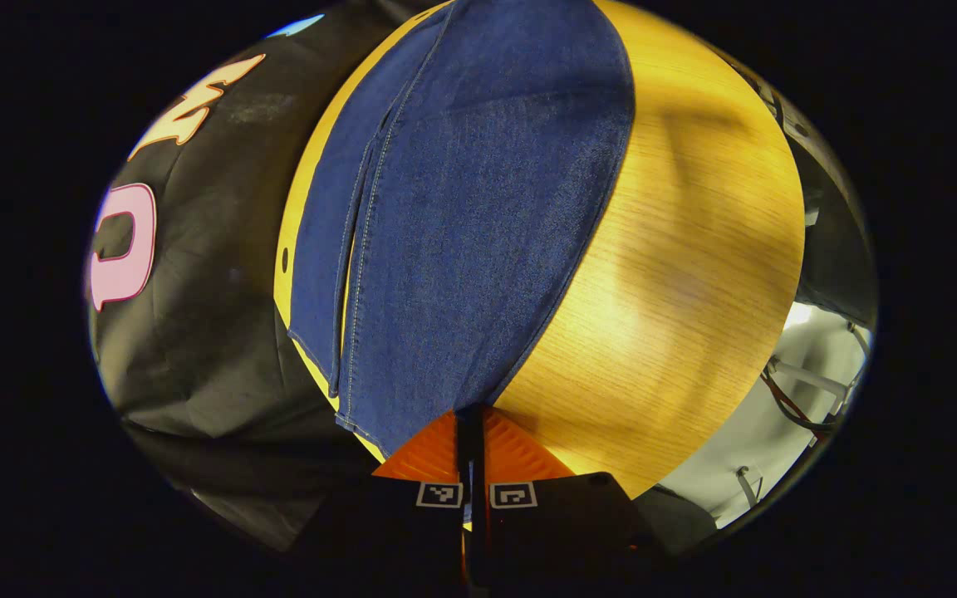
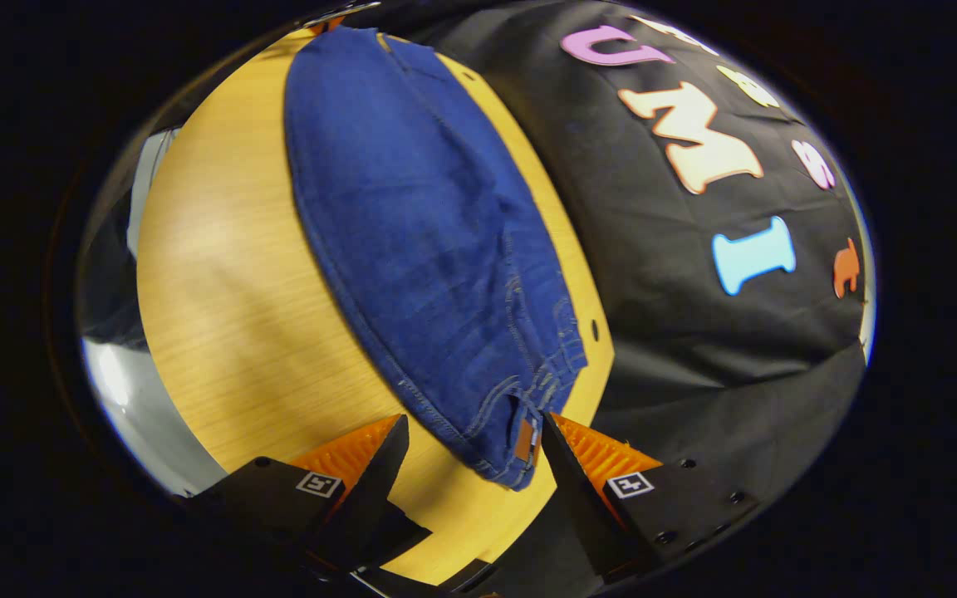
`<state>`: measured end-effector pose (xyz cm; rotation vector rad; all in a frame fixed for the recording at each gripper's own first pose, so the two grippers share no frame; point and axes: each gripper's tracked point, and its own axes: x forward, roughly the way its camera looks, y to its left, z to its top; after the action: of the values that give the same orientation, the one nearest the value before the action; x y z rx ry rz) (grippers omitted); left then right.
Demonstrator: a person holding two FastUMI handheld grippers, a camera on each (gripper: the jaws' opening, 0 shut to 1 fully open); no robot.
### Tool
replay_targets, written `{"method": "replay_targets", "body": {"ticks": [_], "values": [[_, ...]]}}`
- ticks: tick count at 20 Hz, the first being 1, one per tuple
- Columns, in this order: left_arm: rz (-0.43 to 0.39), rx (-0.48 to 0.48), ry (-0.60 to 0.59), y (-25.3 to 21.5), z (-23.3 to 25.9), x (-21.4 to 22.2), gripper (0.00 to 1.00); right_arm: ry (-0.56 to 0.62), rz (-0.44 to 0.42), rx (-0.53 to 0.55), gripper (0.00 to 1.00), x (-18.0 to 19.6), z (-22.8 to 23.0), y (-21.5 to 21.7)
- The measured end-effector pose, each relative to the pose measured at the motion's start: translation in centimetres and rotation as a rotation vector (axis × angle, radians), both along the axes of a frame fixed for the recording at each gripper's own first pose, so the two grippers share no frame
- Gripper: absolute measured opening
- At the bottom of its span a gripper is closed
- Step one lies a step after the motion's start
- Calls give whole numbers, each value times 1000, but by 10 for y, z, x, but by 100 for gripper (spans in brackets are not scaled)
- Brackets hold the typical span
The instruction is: Grasp the waist and the cuffs of the jeans and fold them to make the two legs overlap; first hold the waist and fold one-third of the jeans toward the cuffs, then hold the cuffs and fold the remaining one-third in the same direction to finish folding.
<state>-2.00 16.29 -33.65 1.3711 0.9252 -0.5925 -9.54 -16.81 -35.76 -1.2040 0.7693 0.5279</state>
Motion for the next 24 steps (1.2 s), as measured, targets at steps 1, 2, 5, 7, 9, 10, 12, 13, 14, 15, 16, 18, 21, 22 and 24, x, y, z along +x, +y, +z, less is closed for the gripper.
{"method": "replay_targets", "body": {"ticks": [1,2,5,7,9,10,12,13,14,15,16,18,21,22,24], "values": [[1,8,-3,0,0,0,0,17,26,-12,99,-1,-8,-2],[2,12,-6,1,-1,0,0,15,57,-38,96,6,-10,-1],[12,22,-14,1,-1,1,0,41,109,-81,85,14,-25,-2],[24,28,-15,1,-1,2,0,78,138,-105,54,10,-38,-2],[42,28,-21,2,-1,2,0,108,133,-113,25,9,-43,-4],[61,34,-30,4,-1,3,0,88,112,-115,21,10,-41,-8],[112,40,-47,3,0,4,0,51,82,-87,3,14,-36,-4],[147,37,-51,3,0,4,0,42,67,-62,5,14,-34,-2],[180,33,-51,3,0,4,0,38,42,-36,3,14,-33,-2],[210,21,-51,2,0,5,0,24,5,-12,3,17,-30,-2],[258,-4,-50,2,1,6,0,5,-41,16,3,20,-22,-2],[336,-48,-61,1,5,11,0,-51,-120,75,3,32,-4,1],[407,-42,-131,5,25,29,0,-112,-205,131,3,46,21,6],[424,-47,-158,3,33,39,0,-145,-212,141,2,55,32,10],[466,-79,-206,-3,53,54,0,-209,-249,152,3,75,55,15]]}}
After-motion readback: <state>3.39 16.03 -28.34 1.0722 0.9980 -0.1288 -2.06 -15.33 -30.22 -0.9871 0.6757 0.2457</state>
